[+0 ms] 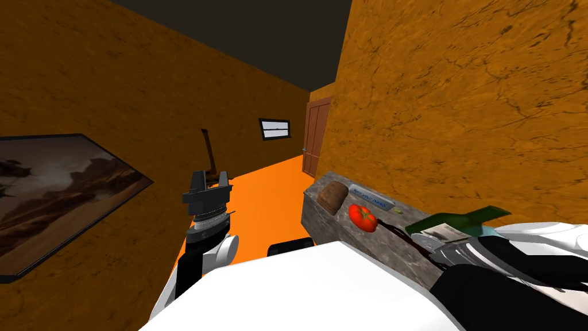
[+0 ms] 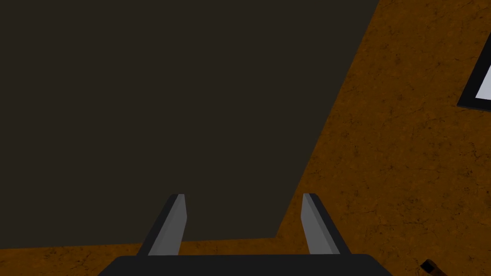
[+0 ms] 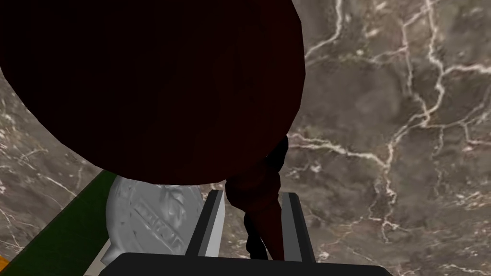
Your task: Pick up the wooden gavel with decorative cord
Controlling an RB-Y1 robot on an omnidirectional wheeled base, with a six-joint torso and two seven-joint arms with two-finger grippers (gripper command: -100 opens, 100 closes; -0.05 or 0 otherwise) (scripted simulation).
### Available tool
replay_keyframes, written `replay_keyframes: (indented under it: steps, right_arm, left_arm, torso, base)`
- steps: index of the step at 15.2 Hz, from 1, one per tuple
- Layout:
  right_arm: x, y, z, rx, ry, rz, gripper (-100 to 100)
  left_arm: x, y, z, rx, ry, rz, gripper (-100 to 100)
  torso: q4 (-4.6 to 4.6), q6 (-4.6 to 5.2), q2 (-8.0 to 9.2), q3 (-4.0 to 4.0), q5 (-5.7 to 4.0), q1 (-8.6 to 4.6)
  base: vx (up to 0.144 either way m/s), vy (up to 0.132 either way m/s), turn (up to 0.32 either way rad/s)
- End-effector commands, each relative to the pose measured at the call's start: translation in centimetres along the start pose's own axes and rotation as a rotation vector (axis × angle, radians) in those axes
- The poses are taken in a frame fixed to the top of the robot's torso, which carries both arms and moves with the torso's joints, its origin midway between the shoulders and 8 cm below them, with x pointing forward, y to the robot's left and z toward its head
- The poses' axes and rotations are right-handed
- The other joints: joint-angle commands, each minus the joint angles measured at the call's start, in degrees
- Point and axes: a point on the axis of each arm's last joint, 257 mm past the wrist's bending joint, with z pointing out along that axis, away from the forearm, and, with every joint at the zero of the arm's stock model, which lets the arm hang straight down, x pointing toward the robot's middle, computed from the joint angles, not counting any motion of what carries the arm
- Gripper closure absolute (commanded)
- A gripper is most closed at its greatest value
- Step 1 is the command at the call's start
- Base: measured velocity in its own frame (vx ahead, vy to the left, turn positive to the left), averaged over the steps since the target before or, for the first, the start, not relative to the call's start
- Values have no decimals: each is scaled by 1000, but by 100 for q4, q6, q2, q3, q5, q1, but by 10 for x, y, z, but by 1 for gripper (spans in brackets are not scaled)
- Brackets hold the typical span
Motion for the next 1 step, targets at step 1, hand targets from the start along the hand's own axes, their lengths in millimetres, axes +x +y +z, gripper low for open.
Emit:
replay_keyframes:
  steps: [1]
  right_arm:
    - [0,0,0,0,0,0,100]
  left_arm:
    - [0,0,0,0,0,0,0]
  torso:
    - [0,0,0,0,0,0]
  base:
    - [-28,-11,8]
